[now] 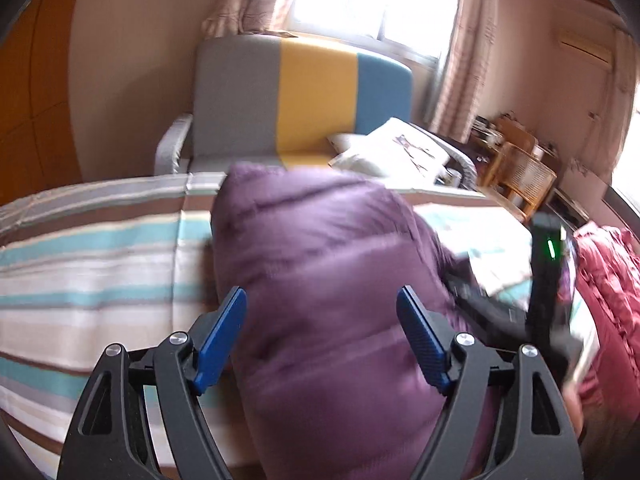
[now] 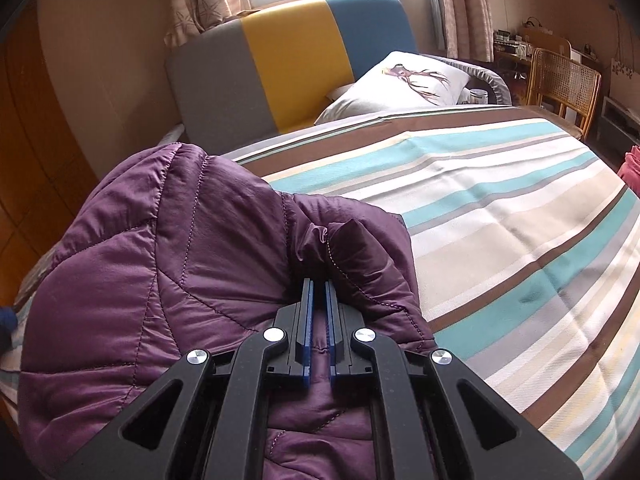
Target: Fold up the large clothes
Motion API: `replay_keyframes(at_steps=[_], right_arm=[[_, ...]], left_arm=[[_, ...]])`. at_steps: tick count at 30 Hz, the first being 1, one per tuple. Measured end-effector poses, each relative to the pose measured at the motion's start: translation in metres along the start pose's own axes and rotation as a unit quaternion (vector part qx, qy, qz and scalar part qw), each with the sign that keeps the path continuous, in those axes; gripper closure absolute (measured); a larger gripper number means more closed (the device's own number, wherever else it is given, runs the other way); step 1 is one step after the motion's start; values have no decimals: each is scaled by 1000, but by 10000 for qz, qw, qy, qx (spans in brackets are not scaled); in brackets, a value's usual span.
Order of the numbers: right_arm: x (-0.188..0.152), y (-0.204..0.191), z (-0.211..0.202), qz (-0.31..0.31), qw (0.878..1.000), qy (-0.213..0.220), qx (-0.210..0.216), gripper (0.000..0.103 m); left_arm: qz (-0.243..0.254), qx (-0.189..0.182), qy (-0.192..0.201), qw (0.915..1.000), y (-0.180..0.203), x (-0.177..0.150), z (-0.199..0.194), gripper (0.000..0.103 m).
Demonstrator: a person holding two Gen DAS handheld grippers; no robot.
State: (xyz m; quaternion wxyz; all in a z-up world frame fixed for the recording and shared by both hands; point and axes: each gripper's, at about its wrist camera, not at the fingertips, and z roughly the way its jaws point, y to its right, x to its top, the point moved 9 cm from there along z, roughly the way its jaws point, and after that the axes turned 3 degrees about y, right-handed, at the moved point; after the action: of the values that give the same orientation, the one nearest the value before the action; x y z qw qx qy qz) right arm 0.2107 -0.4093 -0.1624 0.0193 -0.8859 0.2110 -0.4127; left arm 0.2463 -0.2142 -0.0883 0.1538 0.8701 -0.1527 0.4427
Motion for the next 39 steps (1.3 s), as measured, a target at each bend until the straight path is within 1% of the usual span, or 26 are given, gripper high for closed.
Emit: replay_keyframes(at_steps=[3,5,7,9,12,16,19,23,24,25,28,30,33,36,39], right_arm=[[0,1,1,9,10000,-13,20,99],[1,0,2,4,10000,-16,15,99],[1,0,3,-13,10000,-23,10,99],[0,1,3,-31,10000,-27,2,99],[-1,2,6,-25,10000,-75,-21,99],[-1,-1,12,-176,9995,-148,-202,99],[-1,0,17,-135,9995,-209,-169,99],[-2,0,16,-171,9996,-164,-151,99],[-2,0,16,-178,9996,-161,-144,99],[-1,0,15,-187,9996,-152,-144,99],[-1,-1,15,-205,9996,-115,-159,99],[-1,0,15,-189,9996,-115,-150,99],[0,-3,12,-316,9992,-91,-216,99],[3,-7,0,-559,9981,-123,-249,99],[3,-10,-24,-525,9986,-26,-60,98]], left_arm=[[275,344,-90,9990,7,27,21,28],[421,531,-225,9974,10,35,38,30],[490,722,-462,9951,9,36,63,32],[422,891,-844,9915,0,29,91,32],[309,941,-1066,9893,-9,16,113,29],[345,954,-1157,9881,-13,2,129,29],[230,875,-1270,9878,-16,-5,139,28],[219,832,-1213,9889,-14,-7,133,28],[223,820,-1169,9895,-14,-7,125,27],[229,821,-1127,9900,-15,-7,119,24],[146,653,-944,9933,-14,-10,93,18],[122,449,-760,9960,-11,-20,72,18],[263,386,-597,9971,-5,-33,46,18],[265,376,-537,9975,-4,-45,31,18],[198,315,-533,9979,-5,-51,23,18]])
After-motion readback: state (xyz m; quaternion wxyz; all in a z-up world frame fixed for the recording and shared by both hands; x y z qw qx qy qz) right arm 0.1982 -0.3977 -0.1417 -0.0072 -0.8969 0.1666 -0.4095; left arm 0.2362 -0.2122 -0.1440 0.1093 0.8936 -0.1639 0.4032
